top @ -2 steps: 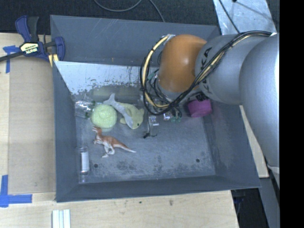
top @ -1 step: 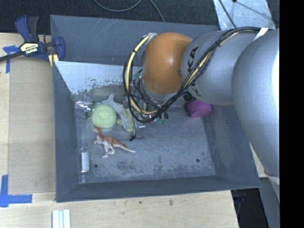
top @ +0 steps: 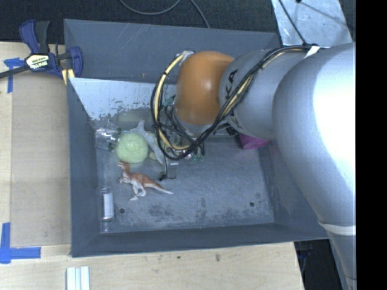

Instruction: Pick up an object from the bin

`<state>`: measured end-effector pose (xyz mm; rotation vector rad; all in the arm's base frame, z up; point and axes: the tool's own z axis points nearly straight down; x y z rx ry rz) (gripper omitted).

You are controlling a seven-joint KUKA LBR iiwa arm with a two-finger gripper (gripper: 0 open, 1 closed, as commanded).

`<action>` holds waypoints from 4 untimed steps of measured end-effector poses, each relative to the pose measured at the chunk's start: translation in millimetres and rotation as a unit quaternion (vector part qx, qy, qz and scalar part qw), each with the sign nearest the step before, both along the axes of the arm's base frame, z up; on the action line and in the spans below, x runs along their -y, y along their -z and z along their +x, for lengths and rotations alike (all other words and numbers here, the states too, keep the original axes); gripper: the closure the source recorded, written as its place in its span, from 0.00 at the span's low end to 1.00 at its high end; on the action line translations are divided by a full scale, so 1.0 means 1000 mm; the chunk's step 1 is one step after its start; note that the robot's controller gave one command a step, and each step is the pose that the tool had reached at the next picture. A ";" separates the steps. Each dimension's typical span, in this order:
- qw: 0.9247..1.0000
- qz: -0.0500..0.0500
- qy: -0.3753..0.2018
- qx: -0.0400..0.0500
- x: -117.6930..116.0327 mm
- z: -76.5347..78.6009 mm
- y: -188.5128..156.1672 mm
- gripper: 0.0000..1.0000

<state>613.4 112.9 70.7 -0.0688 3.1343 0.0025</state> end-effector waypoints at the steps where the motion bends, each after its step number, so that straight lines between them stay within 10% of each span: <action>1: 0.999 0.001 -0.047 0.005 -0.066 -0.040 -0.005 1.00; 4: 0.999 -0.001 -0.047 -0.003 -0.064 -0.043 -0.029 1.00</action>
Offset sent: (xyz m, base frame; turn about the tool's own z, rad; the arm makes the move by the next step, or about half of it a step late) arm 0.0000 0.0000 0.0000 0.0000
